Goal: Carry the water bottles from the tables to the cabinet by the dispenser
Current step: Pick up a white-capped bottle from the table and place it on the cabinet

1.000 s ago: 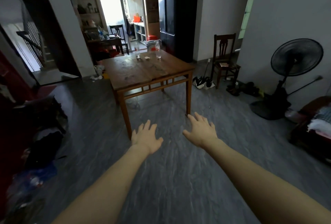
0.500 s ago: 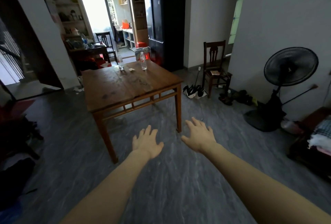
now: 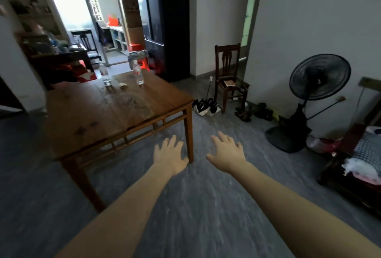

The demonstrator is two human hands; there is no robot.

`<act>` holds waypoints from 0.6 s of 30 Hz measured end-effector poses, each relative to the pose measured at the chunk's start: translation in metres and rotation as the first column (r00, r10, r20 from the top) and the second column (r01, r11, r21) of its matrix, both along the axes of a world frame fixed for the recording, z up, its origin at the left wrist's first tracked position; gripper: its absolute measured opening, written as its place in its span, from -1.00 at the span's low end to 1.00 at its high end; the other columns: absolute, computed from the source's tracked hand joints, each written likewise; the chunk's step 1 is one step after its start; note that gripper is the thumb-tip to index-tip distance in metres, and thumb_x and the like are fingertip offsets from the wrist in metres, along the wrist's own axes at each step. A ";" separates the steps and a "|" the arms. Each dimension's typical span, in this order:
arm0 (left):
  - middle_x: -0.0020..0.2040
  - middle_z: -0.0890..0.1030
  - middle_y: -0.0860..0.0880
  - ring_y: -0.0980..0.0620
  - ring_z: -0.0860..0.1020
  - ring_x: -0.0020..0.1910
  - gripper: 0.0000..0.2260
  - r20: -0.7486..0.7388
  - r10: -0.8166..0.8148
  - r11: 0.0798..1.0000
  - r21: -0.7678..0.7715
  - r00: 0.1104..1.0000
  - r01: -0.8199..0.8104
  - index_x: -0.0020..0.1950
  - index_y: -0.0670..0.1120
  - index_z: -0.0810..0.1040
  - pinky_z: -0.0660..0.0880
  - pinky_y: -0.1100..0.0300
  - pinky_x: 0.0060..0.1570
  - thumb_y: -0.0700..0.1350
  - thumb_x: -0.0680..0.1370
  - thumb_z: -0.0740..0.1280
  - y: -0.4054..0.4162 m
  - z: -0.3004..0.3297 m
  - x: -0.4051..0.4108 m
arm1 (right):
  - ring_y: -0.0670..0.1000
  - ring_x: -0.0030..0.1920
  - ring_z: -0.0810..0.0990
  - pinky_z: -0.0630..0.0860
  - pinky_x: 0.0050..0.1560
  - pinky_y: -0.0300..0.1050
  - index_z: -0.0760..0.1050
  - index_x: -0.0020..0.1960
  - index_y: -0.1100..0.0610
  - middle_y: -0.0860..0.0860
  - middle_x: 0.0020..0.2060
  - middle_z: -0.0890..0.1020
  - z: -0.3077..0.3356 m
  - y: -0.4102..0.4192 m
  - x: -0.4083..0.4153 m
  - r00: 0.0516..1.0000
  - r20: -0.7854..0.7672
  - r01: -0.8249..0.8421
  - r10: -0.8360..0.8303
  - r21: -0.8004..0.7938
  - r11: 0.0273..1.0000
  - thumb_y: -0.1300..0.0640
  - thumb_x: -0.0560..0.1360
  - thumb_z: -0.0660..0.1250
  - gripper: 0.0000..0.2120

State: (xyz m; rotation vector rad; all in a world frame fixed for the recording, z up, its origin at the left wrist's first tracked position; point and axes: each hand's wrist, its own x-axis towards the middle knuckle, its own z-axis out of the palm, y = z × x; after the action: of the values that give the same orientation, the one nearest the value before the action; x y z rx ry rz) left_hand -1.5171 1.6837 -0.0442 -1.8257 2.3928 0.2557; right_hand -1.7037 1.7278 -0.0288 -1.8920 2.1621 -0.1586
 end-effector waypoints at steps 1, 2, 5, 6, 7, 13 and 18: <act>0.67 -0.08 -0.02 -0.11 -0.06 0.64 -0.39 0.014 -0.020 1.000 0.008 1.000 0.020 0.64 0.06 0.05 0.02 -0.17 0.57 0.23 0.64 0.12 -0.017 0.001 -0.005 | 0.12 0.59 0.00 -0.01 0.54 0.26 0.06 0.61 -0.02 0.03 0.62 0.01 0.000 -0.014 -0.005 1.000 -0.007 0.019 -0.019 0.003 1.000 -0.20 0.56 0.20 -0.29; 0.67 -0.08 -0.03 -0.11 -0.06 0.64 -0.39 0.022 -0.034 0.999 0.011 0.999 0.034 0.64 0.05 0.05 0.01 -0.17 0.57 0.22 0.65 0.12 -0.034 0.002 -0.010 | 0.12 0.59 0.00 -0.01 0.54 0.27 0.05 0.61 -0.03 0.03 0.62 0.01 -0.001 -0.028 -0.011 0.999 -0.010 0.045 -0.045 0.004 0.999 -0.21 0.56 0.20 -0.29; 0.67 -0.08 -0.04 -0.12 -0.06 0.64 -0.41 0.010 -0.091 0.995 0.032 0.996 0.091 0.64 0.03 0.06 0.01 -0.19 0.57 0.18 0.66 0.13 -0.073 0.003 -0.029 | 0.12 0.59 -0.01 0.00 0.54 0.27 0.04 0.61 -0.04 0.02 0.62 -0.01 -0.005 -0.056 -0.029 0.994 -0.018 0.106 -0.105 0.046 0.993 -0.22 0.56 0.20 -0.29; 0.67 -0.08 -0.04 -0.12 -0.06 0.64 -0.41 0.004 -0.117 0.992 0.050 0.993 0.117 0.64 0.03 0.06 0.01 -0.19 0.57 0.18 0.66 0.13 -0.083 0.002 -0.036 | 0.12 0.59 0.00 0.00 0.54 0.27 0.04 0.61 -0.04 0.02 0.62 -0.01 -0.006 -0.063 -0.036 0.992 -0.025 0.123 -0.122 0.065 0.990 -0.23 0.56 0.20 -0.29; 0.67 -0.08 -0.04 -0.12 -0.06 0.64 -0.41 0.003 -0.136 0.989 0.066 0.991 0.136 0.64 0.04 0.06 0.01 -0.19 0.57 0.17 0.67 0.13 -0.092 0.000 -0.043 | 0.12 0.59 0.00 0.01 0.54 0.28 0.05 0.61 -0.03 0.02 0.62 -0.01 -0.006 -0.070 -0.043 0.989 -0.028 0.145 -0.143 0.077 0.986 -0.23 0.57 0.20 -0.29; 0.67 -0.07 -0.04 -0.11 -0.04 0.64 -0.39 0.013 -0.182 0.981 0.075 0.983 0.180 0.64 0.05 0.05 0.05 -0.17 0.56 0.21 0.65 0.12 -0.168 -0.008 -0.090 | 0.14 0.59 0.01 0.05 0.53 0.29 0.05 0.61 -0.01 0.02 0.62 0.00 -0.001 -0.125 -0.092 0.974 -0.011 0.226 -0.226 0.057 0.973 -0.20 0.58 0.20 -0.30; 0.67 -0.10 -0.02 -0.10 -0.04 0.64 -0.36 -0.029 -0.221 0.968 0.117 0.975 0.223 0.65 0.05 0.01 0.05 -0.14 0.56 0.24 0.65 0.11 -0.221 -0.009 -0.155 | 0.14 0.59 0.01 0.02 0.52 0.31 0.06 0.61 -0.01 0.04 0.62 0.00 0.001 -0.179 -0.135 0.970 -0.034 0.242 -0.241 0.036 0.970 -0.20 0.56 0.21 -0.29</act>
State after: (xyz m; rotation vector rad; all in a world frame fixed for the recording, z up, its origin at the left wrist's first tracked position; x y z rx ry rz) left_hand -1.6717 1.4625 -0.0528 -1.4951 2.5058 0.3812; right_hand -1.8387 1.5492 -0.0281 -1.6145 2.3918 -0.1329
